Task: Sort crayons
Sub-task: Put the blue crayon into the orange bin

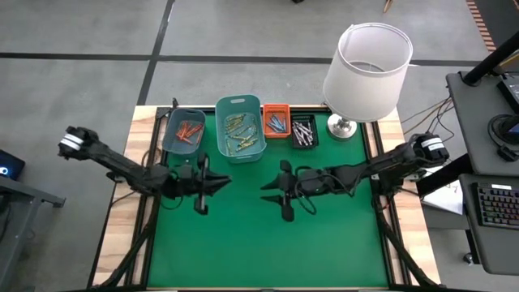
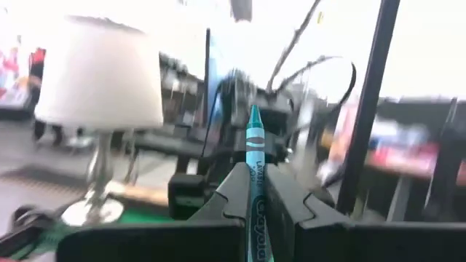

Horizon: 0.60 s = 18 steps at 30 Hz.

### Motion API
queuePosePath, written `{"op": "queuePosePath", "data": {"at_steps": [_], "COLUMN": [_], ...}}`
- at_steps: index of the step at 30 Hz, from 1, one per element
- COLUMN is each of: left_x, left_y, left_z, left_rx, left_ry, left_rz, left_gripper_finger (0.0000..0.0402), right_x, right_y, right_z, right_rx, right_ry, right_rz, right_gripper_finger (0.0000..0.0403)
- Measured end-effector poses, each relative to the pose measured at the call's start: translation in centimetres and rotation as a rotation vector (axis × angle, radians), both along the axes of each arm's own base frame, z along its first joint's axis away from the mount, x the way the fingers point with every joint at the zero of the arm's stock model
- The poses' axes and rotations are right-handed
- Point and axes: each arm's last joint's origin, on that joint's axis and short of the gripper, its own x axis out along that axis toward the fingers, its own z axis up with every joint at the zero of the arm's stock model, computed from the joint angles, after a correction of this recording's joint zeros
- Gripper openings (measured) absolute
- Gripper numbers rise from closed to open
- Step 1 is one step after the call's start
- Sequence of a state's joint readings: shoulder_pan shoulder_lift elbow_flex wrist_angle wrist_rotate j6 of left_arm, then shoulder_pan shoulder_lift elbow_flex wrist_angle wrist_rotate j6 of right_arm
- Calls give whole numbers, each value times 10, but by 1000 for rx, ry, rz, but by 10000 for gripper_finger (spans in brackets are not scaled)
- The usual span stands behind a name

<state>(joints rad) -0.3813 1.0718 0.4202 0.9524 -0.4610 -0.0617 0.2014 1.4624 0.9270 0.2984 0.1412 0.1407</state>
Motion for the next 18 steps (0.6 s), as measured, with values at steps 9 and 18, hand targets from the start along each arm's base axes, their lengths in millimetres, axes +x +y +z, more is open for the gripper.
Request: {"op": "queuePosePath", "data": {"at_steps": [9,18], "left_x": [14,58], "left_y": [-5,-21], "left_z": [-38,-30], "left_rx": [-50,44], "left_ry": [-179,-173], "left_rz": [16,64], "left_gripper_finger": [0,0], "right_x": [4,4], "right_y": [4,4], "right_z": [27,26], "right_rx": [-7,-6], "right_ry": [-282,-278], "right_rz": [-44,-34], "right_gripper_finger": [134,160]}}
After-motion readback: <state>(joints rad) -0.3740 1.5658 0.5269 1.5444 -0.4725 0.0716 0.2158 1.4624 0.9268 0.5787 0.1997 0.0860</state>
